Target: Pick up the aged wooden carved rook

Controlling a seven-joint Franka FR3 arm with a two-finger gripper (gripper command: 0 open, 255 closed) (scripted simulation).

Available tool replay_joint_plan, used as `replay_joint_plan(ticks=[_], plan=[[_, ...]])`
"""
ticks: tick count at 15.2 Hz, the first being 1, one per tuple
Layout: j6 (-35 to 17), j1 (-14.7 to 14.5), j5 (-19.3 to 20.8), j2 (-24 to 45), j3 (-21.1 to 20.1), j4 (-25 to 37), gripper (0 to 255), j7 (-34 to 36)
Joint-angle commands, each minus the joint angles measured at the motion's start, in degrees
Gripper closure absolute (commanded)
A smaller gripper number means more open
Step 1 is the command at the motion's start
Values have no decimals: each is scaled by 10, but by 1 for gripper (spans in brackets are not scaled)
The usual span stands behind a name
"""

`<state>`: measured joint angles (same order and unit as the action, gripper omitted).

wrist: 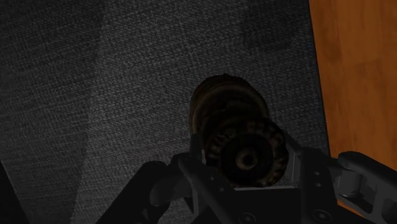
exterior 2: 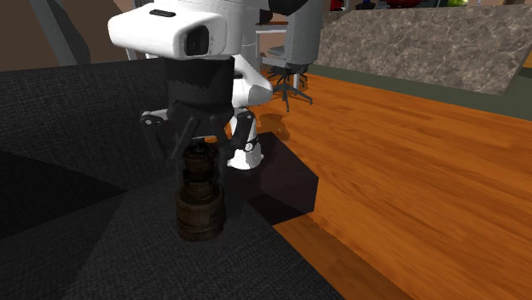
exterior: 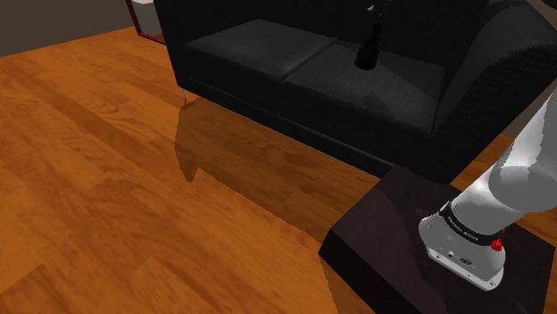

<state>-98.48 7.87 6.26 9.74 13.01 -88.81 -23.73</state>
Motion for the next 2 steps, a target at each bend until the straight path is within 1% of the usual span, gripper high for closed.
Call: replay_joint_plan(ticks=[1,2], plan=[[10,0,-1,2,0,12,255,-2],[10,0,-1,2,0,12,255,-2]])
